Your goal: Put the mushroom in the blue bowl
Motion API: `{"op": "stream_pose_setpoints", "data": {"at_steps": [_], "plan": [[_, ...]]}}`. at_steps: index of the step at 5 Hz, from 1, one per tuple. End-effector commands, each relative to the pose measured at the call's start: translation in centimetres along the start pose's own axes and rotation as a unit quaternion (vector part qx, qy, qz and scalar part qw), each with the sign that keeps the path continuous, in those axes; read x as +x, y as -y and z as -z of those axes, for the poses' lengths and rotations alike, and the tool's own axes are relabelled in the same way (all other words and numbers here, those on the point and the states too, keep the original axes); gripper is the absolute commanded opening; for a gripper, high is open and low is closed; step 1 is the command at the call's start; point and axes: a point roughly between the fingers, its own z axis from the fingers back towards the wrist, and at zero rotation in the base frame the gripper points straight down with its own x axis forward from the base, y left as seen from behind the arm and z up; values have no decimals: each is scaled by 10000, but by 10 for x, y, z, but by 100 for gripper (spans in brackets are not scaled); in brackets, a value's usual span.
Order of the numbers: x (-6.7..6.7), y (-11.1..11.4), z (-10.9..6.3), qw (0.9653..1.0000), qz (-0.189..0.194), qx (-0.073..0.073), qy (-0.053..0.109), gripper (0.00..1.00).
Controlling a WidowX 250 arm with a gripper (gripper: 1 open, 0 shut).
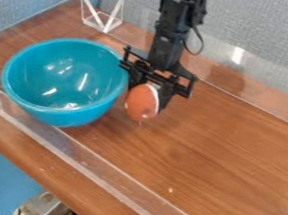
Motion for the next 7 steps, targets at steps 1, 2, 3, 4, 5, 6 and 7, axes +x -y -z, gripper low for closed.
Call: {"op": "stream_pose_setpoints", "data": {"at_steps": [1,2,3,4,5,6,7], "plan": [[-3,-32,-36,9971,-549,-222,487,0],[-14,-51,-39,9949,-786,-397,496,0],[-17,-46,-39,9935,-890,-506,504,0],[-21,-43,-41,9918,-1013,-587,513,0],[-25,-41,-43,9901,-1126,-665,514,0],[-28,-39,-45,9886,-1217,-722,519,0],[-31,-37,-47,9871,-1299,-770,526,0]]}}
